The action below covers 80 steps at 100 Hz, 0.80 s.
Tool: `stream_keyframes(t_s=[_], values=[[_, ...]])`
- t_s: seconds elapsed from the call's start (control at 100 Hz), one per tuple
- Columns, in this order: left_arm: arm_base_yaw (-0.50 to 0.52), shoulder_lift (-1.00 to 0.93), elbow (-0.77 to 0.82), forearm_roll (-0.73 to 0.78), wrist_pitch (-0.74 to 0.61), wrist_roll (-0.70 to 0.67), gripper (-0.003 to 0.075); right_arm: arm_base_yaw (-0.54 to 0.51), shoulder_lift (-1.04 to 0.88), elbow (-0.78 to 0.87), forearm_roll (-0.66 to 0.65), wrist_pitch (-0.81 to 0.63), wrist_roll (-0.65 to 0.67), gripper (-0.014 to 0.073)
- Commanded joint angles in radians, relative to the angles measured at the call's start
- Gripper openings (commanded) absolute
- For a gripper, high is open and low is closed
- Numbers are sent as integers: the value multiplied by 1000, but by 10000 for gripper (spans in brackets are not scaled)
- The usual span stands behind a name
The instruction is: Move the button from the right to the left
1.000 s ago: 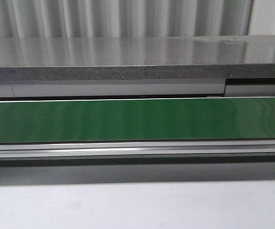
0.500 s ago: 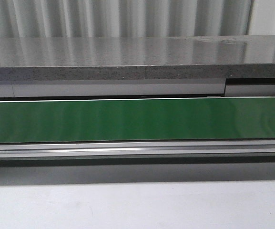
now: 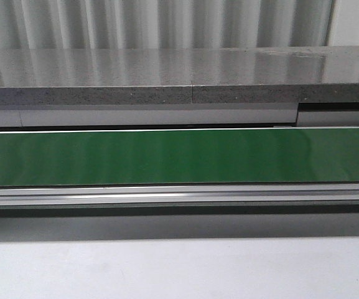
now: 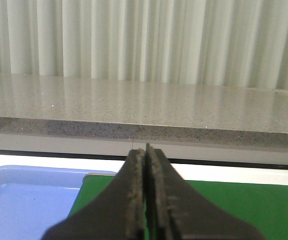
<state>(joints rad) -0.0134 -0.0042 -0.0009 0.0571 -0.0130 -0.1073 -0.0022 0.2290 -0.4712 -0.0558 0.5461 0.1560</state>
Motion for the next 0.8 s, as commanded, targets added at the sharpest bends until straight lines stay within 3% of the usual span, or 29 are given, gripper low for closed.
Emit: stream_keyframes(t_s=[0.0, 0.11, 0.31, 0.38, 0.5, 0.57, 0.62, 0.79], values=[[0, -35, 24, -2, -78, -1, -20, -4, 167, -188, -4, 144, -3, -67], [0, -35, 24, -2, -78, -1, -20, -4, 330, -325, -4, 270, -3, -67], [0, -35, 24, -2, -78, -1, -20, -4, 516, -411, -10, 282, -9, -25], [0, -35, 24, -2, -78, -1, -20, -4, 564, -413, -11, 281, -9, 90], [0, -35, 24, -2, -78, -1, -20, -4, 627, -413, -11, 286, -9, 458], [0, -35, 24, -2, -78, -1, -20, -4, 654, -413, -11, 277, -5, 620], [0, -35, 24, -2, -78, -1, -20, -5, 672, -413, -18, 261, 21, 647], [0, -35, 24, -2, -78, -1, -20, -95, 770, -460, -31, 284, 18, 600]])
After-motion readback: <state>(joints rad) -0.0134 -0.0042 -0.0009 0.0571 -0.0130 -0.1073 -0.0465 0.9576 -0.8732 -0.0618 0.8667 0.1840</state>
